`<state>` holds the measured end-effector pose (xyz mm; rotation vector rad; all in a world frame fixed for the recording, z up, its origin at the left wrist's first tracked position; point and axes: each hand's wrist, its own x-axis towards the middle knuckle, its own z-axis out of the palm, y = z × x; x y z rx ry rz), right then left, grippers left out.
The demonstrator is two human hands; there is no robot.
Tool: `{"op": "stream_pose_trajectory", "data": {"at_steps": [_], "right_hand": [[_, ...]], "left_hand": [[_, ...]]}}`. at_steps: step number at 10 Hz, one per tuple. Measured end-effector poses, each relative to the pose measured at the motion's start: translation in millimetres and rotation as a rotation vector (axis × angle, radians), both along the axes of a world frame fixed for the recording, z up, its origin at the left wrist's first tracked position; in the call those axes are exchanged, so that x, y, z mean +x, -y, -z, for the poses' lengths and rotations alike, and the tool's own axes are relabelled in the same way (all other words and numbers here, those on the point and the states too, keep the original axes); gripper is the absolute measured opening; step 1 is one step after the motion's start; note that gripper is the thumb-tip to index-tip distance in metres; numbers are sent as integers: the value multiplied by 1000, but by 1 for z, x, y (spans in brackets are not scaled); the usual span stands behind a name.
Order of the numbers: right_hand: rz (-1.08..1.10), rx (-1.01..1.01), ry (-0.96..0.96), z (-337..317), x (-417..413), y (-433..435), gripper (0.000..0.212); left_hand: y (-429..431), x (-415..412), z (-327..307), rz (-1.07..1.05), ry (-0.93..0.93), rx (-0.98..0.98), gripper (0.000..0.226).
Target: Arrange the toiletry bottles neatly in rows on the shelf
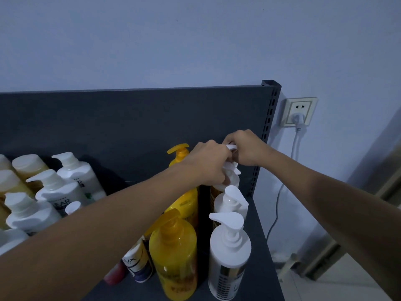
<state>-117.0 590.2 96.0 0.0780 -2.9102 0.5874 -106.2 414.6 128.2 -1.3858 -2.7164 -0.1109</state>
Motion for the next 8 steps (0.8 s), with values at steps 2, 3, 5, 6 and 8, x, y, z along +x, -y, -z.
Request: {"op": "stream_pose_trajectory", "data": {"at_steps": [2, 3, 5, 6, 8], "right_hand": [[17, 11, -3, 4, -2, 0, 19], [26, 0, -8, 4, -2, -1, 21], [44, -35, 13, 3, -1, 1, 22], [46, -52, 24, 3, 2, 1, 21], [139, 1, -60, -10, 11, 7, 38]], "left_hand": [[-2, -2, 4, 5, 15, 23, 37], [-2, -3, 6, 0, 31, 24, 33], [2, -3, 11, -24, 34, 63, 33], [4, -5, 9, -43, 29, 34, 27], [31, -12, -8, -139, 92, 87, 26]]}}
